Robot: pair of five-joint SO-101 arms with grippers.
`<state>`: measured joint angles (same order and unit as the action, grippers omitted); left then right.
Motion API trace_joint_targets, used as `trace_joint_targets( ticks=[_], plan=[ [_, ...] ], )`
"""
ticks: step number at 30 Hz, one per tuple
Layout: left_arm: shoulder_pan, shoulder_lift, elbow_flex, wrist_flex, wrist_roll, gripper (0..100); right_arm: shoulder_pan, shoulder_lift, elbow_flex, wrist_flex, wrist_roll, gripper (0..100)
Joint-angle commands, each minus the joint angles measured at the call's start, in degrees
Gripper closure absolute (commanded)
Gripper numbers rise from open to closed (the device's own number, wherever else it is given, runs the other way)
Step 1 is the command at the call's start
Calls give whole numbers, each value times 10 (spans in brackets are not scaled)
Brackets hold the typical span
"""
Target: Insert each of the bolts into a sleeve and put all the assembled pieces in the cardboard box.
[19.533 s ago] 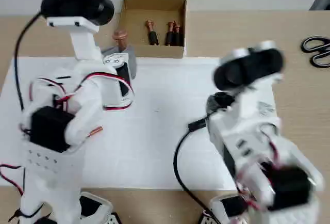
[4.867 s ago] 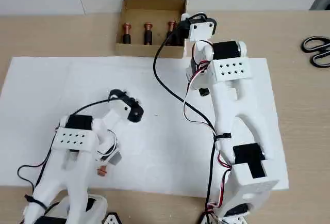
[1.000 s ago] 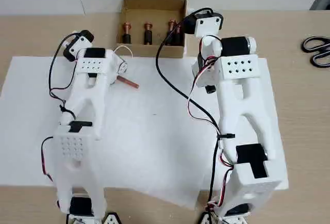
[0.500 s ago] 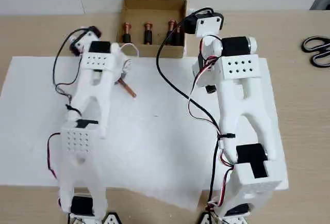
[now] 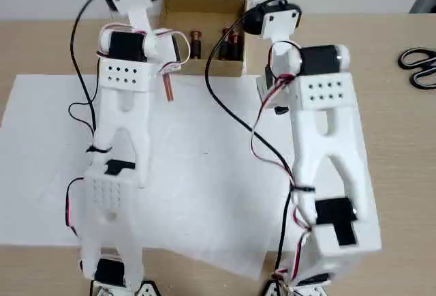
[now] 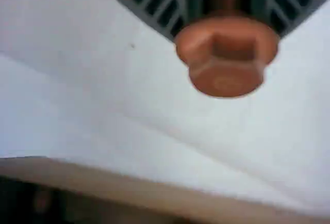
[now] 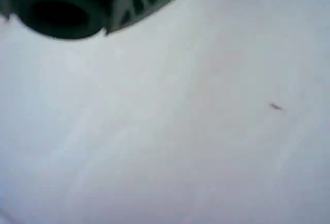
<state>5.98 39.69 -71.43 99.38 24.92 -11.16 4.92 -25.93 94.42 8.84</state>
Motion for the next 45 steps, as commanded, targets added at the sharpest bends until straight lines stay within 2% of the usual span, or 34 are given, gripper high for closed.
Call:
trace_joint_targets(
  ticks=[1, 6, 12, 17, 20, 23, 26, 30, 33, 37, 41, 45],
  plan=[
    [18, -127, -32, 11, -25, 995, -11, -96, -37, 9, 2, 995],
    [55, -239, -7, 11, -44, 995, -9, -209, -24, 11, 4, 995],
    [122, -422, 110, 11, -90, 995, -11, -354, 53, 9, 5, 995],
    [168, -578, 259, 11, -100, 995, -7, -460, 159, 9, 6, 995],
    [171, -665, 374, 11, -102, 995, -8, -515, 237, 7, 6, 995],
    [170, -736, 488, -6, -133, 995, -12, -559, 322, -23, -3, 994],
    [168, -789, 611, -69, -125, 995, -13, -598, 425, -111, -73, 994],
    [166, -839, 784, -213, -98, 995, -26, -666, 581, -248, -156, 994],
    [169, -866, 906, -345, -89, 995, -63, -706, 715, -382, -127, 994],
    [167, -879, 1003, -507, -89, 995, -106, -761, 864, -539, -55, 994],
    [171, -879, 1048, -572, -88, 995, -138, -835, 978, -630, -48, 994],
    [196, -879, 1072, -596, -88, 995, -158, -911, 1058, -661, -48, 994]
  ],
)
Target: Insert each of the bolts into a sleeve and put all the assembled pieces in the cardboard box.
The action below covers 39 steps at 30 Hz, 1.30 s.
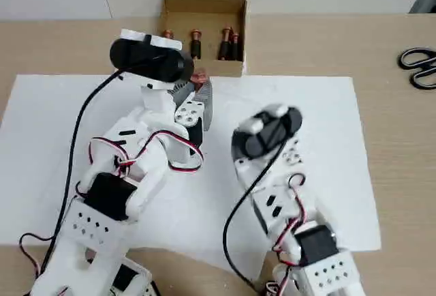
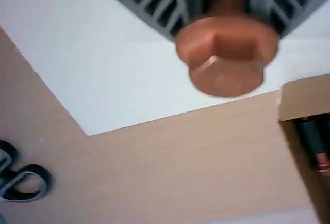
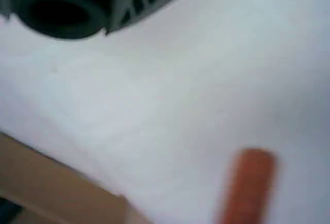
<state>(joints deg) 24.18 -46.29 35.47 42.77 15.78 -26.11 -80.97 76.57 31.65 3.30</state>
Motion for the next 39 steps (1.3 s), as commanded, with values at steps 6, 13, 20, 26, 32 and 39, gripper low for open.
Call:
trace_joint_targets(
  ticks=[6, 13, 20, 26, 32, 39],
  plan=[
    [47, -18, 17, -33, 76, 995, -11, -133, 82, -29, 5, 994],
    [48, -18, 46, -98, 101, 995, -12, -175, 111, -29, 5, 995],
    [60, -19, 128, -209, 101, 995, -12, -175, 110, -29, 4, 995],
    [79, -18, 129, -209, 101, 995, -12, -175, 110, -29, 4, 995],
    [79, -18, 157, -212, 101, 995, -12, -175, 110, -29, 4, 995],
    [79, -19, 166, -208, 101, 995, -10, -175, 107, -29, 4, 995]
  ],
)
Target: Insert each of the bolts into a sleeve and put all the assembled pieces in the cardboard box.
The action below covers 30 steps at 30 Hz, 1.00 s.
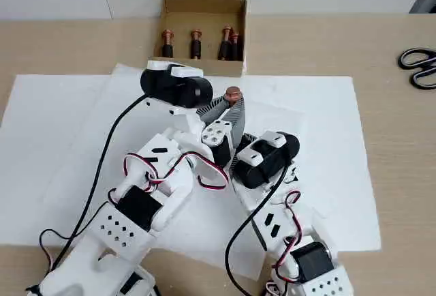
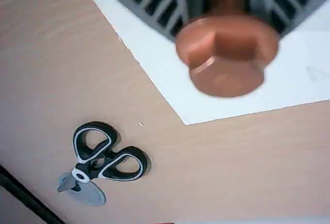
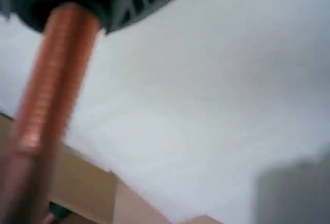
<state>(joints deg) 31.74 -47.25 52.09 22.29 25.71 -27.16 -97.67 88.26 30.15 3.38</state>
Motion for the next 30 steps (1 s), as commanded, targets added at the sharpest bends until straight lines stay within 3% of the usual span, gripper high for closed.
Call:
trace_joint_targets(
  ticks=[1, 8, 12, 16, 30],
  plan=[
    [4, -10, 0, -1, 2, 995, 0, -7, -10, -14, 4, 995],
    [27, -10, -2, 44, 2, 995, 1, -7, -11, -14, 4, 995],
    [25, -9, -3, 33, 0, 995, 1, -7, -11, -14, 4, 995],
    [24, 4, 9, -26, -2, 995, 1, -7, -11, -14, 4, 995],
    [7, 22, -4, -31, -3, 995, 1, -7, -11, -13, 4, 995]
  ],
)
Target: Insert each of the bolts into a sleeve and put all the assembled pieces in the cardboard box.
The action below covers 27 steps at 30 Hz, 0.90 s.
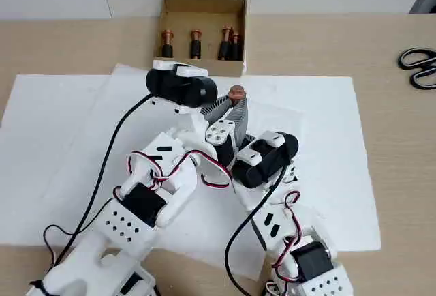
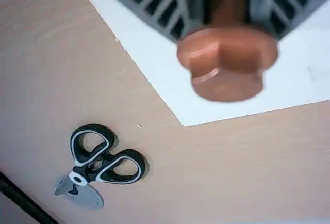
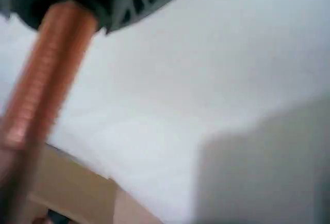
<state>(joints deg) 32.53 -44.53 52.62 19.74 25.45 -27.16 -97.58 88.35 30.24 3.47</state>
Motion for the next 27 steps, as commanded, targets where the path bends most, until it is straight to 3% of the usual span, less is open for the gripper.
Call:
trace_joint_targets(
  ticks=[1, 23, 27],
  plan=[
    [-1, -5, -9, -5, 0, 995, 1, -8, -11, -14, 3, 995],
    [-3, -4, -15, -2, 1, 995, 1, -8, -11, -14, 3, 995],
    [0, -8, -6, 40, -11, 995, 2, -8, -10, -11, 3, 995]
  ],
)
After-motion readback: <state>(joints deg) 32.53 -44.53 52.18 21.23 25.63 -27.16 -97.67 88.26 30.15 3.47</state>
